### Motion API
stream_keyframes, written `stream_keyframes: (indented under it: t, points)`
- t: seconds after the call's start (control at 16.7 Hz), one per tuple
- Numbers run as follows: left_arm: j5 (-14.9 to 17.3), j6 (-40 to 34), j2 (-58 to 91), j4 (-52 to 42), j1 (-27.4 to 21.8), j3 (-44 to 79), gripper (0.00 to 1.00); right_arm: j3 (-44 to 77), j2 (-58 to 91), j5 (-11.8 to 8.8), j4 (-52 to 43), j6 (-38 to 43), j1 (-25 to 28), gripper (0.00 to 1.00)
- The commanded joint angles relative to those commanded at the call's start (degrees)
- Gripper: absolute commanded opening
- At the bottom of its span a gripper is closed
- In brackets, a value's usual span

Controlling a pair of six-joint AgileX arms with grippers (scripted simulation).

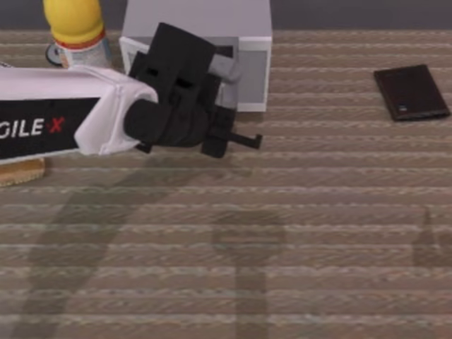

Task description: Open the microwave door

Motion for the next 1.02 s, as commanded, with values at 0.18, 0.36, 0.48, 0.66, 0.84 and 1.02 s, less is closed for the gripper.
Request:
stream_keyframes:
  t: [0.18,0.36,0.48,0.66,0.84,1.02]
  points:
    - [0.87,1.49,-0.76,0.35,0.73,-1.02,0.00,0.00,0.00,0.00,0.00,0.00,0.00,1.00]
    - [0.94,1.61,-0.80,0.37,0.77,-1.10,0.00,0.00,0.00,0.00,0.00,0.00,0.00,1.00]
    - [0.94,1.61,-0.80,0.37,0.77,-1.10,0.00,0.00,0.00,0.00,0.00,0.00,0.00,1.00]
    - [0.94,1.61,-0.80,0.37,0.77,-1.10,0.00,0.00,0.00,0.00,0.00,0.00,0.00,1.00]
    - [0.94,1.61,-0.80,0.37,0.77,-1.10,0.00,0.00,0.00,0.00,0.00,0.00,0.00,1.00]
    - [0.94,1.61,-0.80,0.37,0.77,-1.10,0.00,0.00,0.00,0.00,0.00,0.00,0.00,1.00]
